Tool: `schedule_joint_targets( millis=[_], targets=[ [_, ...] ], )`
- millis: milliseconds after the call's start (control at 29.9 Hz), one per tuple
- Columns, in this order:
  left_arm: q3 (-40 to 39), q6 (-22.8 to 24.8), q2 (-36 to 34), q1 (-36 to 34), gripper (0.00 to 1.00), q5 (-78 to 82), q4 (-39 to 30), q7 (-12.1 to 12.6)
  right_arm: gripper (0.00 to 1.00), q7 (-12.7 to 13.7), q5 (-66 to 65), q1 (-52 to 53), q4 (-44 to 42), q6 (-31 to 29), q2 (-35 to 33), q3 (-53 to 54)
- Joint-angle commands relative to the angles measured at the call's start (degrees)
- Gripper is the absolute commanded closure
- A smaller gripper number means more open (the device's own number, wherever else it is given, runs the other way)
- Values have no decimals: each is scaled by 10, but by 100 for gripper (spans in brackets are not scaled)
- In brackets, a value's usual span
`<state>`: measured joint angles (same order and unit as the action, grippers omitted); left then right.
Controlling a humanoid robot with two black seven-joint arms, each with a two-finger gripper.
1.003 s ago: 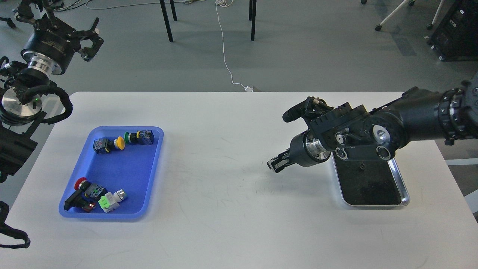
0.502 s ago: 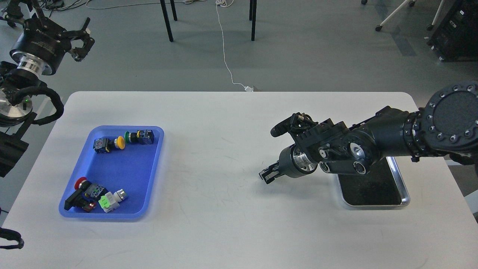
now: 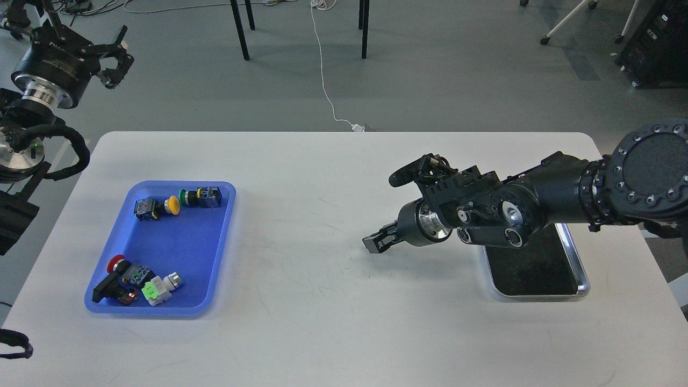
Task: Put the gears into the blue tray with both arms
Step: 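Carry the ring toward the table center and release it there, then raise the right arm and reach the left gripper toward the ring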
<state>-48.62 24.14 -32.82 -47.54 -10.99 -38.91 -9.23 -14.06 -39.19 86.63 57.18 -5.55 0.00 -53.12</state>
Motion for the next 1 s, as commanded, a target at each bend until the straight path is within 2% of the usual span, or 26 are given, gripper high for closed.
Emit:
schedule_joint_targets(
  millis=[0,167,234,401,535,635,769,869,970],
  targets=[
    [1,-1,0,-4,2,2,-3,3,32,0,2,9,-1,0,-21,44],
    [11,0,2,-18,2,38,-8,8,12,3,31,18,-9,-2,-152,192],
    [28,-1,7,-42,2,82,-12,8,8,3,47,11,-7,-5,-208,246],
    [87,-13,15,-86,2,194,-66,3,8,-1,59,-63,22,-8,-350,399],
    [121,-29,36,-86,2,294,-159,2,7,1,89,-176,57,-9,-427,576],
    [136,-37,48,-83,2,421,-210,-1,7,2,142,-261,73,-12,-455,689],
    [137,-37,85,-76,2,598,-244,-2,6,-1,220,-350,73,-21,-470,781],
    [144,-34,100,-65,2,697,-279,-2,5,-14,287,-393,62,-34,-478,817],
    [199,-37,117,-59,2,819,-318,-2,5,-25,346,-417,19,-80,-477,826]
  ],
)
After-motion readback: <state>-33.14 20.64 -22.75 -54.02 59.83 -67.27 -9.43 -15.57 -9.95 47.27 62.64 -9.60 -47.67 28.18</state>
